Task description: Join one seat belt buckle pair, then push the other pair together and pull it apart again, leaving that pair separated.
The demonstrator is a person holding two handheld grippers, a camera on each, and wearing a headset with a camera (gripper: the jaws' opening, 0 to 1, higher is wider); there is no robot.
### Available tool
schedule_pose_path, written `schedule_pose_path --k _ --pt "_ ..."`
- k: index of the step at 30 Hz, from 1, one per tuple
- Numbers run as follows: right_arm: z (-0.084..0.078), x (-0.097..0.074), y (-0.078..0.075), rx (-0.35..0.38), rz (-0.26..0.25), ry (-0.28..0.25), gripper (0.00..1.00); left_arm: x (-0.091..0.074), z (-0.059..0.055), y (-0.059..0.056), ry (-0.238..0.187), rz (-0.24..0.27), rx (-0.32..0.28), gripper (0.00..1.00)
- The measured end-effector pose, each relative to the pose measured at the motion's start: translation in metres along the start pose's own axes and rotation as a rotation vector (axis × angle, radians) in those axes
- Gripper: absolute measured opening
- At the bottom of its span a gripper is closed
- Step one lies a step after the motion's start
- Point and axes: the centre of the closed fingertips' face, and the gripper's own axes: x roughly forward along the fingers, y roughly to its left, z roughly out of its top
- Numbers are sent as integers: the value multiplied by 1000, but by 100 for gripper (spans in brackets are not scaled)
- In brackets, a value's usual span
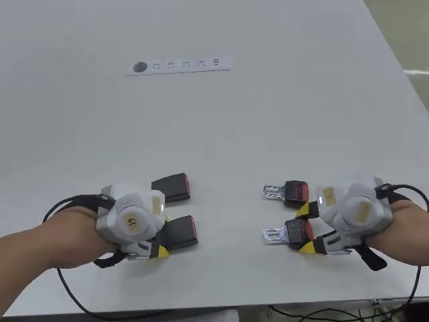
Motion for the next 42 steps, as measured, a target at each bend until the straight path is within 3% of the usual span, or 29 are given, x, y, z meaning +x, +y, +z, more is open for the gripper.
schedule_pose_path --k 15,23,28,42 --pt "1 -1 -2 30 20 29 34 0 0 -2 23 -34 51 33" --pt "11 5 -2 39 -14 47 34 0 0 -3 24 -39 63 33" --pt "25 14 -3 57 -35 30 34 0 0 -3 11 -46 75 33" --pt "88 49 -2 49 -36 -42 34 0 -1 -2 11 -51 78 33"
